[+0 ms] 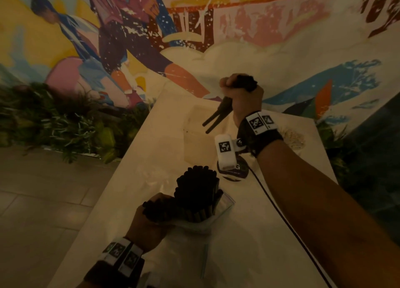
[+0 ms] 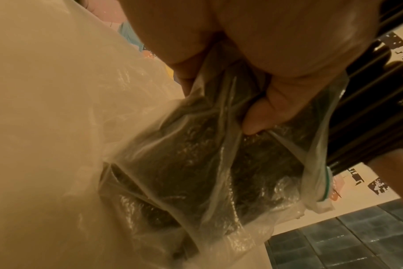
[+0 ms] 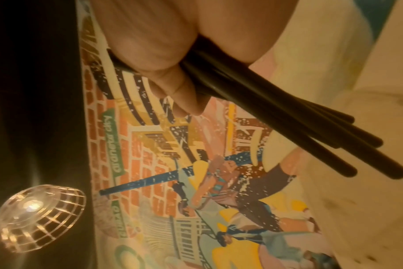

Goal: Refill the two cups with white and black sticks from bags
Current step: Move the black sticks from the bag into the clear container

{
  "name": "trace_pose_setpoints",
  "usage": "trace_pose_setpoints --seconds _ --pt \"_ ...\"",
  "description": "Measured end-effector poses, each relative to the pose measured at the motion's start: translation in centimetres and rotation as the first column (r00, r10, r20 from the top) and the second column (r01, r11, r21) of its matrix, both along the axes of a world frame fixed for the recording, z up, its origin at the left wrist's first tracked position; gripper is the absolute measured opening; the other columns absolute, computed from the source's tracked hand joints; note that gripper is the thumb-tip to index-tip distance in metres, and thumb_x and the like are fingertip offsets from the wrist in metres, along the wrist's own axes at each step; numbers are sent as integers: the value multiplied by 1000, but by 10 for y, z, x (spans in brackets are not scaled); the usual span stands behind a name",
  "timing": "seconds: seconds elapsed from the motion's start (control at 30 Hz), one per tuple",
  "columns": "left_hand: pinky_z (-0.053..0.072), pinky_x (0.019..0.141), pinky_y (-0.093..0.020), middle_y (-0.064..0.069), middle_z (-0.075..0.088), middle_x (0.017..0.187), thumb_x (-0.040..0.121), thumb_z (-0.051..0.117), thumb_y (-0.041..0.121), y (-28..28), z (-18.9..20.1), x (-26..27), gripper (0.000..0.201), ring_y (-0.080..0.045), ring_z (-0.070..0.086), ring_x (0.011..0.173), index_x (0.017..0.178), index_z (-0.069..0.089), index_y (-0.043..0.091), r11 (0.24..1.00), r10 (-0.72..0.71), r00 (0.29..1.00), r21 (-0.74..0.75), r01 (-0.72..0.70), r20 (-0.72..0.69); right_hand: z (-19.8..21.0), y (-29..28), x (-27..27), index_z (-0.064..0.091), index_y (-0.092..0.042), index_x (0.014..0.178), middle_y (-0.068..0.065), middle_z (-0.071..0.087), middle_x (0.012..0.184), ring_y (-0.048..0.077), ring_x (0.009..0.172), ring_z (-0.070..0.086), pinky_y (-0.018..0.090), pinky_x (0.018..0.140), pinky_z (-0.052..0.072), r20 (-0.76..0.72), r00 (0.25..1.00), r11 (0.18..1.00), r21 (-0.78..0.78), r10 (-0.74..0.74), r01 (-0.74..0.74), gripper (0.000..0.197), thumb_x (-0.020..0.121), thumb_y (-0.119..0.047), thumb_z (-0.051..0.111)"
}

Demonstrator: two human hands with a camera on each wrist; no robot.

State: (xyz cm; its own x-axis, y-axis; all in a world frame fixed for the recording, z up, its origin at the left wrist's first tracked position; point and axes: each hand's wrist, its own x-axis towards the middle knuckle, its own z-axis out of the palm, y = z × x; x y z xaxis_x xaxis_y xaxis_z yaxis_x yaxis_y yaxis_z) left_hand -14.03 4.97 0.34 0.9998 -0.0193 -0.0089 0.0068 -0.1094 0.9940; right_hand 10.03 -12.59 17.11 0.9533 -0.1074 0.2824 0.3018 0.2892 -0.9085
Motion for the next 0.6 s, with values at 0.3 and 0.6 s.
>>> trace_pose_setpoints --seconds 0.3,0.6 --pt "54 78 -37 8 65 91 57 67 33 1 3 -3 35 -23 65 86 88 62 50 997 13 1000 72 -12 -10 -4 3 5 56 -8 64 6 63 67 21 70 65 26 73 53 59 998 999 39 14 -16 36 66 28 56" --pt "54 74 -20 9 66 93 63 71 27 -2 10 -2 32 -13 65 84 86 64 49 1000 -19 1000 18 19 14 -59 -8 12 60 -16 66 10 66 76 29 82 65 49 83 54 -251 966 893 -446 -59 -61 17 64 -15 77"
